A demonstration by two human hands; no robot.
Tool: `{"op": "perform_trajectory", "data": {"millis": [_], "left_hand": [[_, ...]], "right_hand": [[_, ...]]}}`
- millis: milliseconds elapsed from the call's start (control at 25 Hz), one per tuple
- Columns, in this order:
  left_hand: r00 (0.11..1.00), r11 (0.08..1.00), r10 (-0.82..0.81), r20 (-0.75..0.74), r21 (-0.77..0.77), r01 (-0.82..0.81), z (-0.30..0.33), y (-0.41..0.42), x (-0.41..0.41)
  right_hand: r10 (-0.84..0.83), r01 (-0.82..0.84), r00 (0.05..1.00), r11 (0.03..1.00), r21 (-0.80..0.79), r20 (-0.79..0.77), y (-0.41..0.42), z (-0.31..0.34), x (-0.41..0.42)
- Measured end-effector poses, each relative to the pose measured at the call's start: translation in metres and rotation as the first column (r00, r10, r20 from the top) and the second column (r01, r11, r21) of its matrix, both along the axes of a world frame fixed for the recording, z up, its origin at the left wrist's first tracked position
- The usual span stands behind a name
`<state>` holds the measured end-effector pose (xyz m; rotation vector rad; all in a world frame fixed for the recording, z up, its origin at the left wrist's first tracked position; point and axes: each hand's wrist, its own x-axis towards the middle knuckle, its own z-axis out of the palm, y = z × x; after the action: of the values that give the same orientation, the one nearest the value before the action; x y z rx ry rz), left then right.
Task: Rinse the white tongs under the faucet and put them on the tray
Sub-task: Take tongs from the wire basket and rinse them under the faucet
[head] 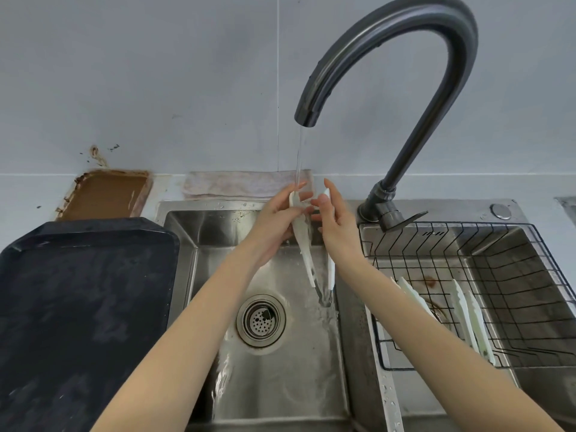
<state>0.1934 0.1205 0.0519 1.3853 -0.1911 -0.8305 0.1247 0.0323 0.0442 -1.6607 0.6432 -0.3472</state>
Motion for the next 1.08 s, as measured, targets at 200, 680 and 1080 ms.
{"op": "perform_trajectory", "data": {"millis": [200, 680, 1080], "left_hand": [[1.0, 0.995, 0.017, -0.007, -0.097, -0.017, -0.003, 0.037, 0.013], [0.997, 0.987, 0.044, 0.06, -0.155, -0.034, 0.006, 0.055, 0.011], [0.996, 0.993, 0.086, 0.009, 0.076, -0.086, -0.003, 0.026, -0.001]], "right_hand": [[0.079, -0.078, 0.997, 0.975, -0.21, -0.004, 0.01, -0.002, 0.023], [-0.101, 0.103, 0.994, 0.991, 0.084, -0.029, 0.011, -0.011, 0.038], [-0.22, 0.274, 0.962, 0.803, 0.53, -0.164, -0.015, -0.015, 0.014]]}}
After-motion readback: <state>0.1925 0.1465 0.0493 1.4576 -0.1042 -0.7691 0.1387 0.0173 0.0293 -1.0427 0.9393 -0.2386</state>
